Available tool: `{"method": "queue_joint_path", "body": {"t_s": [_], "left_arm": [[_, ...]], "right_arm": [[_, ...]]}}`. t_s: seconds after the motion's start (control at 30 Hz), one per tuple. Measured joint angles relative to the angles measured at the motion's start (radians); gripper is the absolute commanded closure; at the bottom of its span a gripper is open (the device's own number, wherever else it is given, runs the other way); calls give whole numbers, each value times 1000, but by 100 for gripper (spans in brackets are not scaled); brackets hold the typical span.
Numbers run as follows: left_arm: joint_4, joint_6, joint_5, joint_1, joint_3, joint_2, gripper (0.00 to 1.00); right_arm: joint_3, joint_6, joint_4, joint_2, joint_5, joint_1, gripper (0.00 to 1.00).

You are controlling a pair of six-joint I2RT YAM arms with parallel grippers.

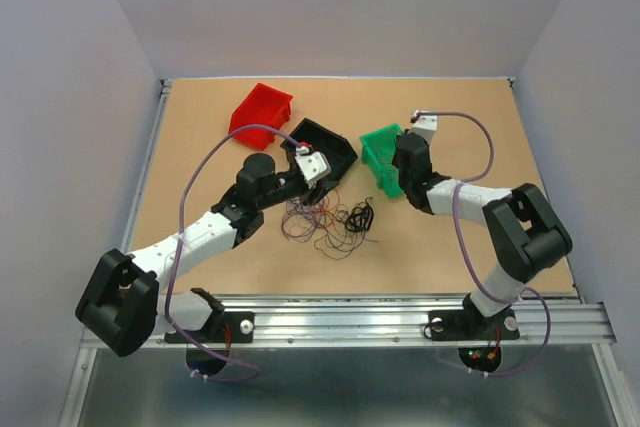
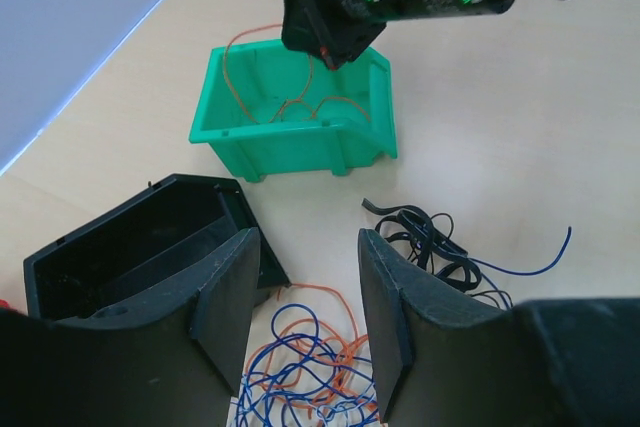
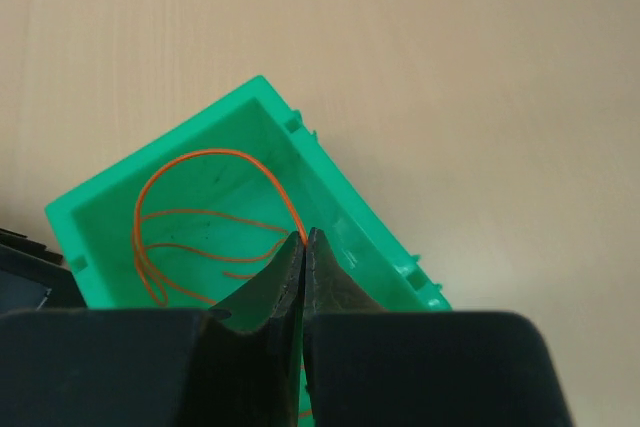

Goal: Untangle the cables

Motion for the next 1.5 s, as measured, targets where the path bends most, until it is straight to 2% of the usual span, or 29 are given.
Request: {"method": "queue_joint_path", "body": {"t_s": [0.17,0.33,0.43,0.5,0.63,0.77,0.9,1.0,1.03,1.13,1.3,1.5], "left_arm": [[-1,3,-10,0,0,0,45],[-3,6,-16,0,0,0,45],[-3,6,-18,0,0,0,45],[-3,8,-20,0,0,0,44],[-7,13,-23,0,0,0,43],[-10,23,-24,0,0,0,43],[-19,35,-32,0,0,0,43],[-28,48,-50,0,0,-2,41],[-29,54,-55,0,0,-3,40],[-34,73,-43,0,0,-9,39],[-94,121,21,-7,16,14,38],[-172,162,39,-35,90,156,37]], "right_arm": [[116,0,-107,157,-15,-6,99],[143,6,-169,192,-55,-11,91],[143,10,-187,180,-72,-11,77],[143,14,-200,156,-79,-11,73],[119,14,-202,40,-110,-11,53],[71,10,-196,-89,-162,-11,44],[38,-11,-226,-190,-279,-11,44],[38,-45,-279,-225,-474,-11,43],[38,-54,-296,-227,-527,-11,39],[37,-78,-361,-228,-671,1,38],[13,-92,-418,-296,-773,24,36],[-15,-91,-432,-410,-792,29,35]]}}
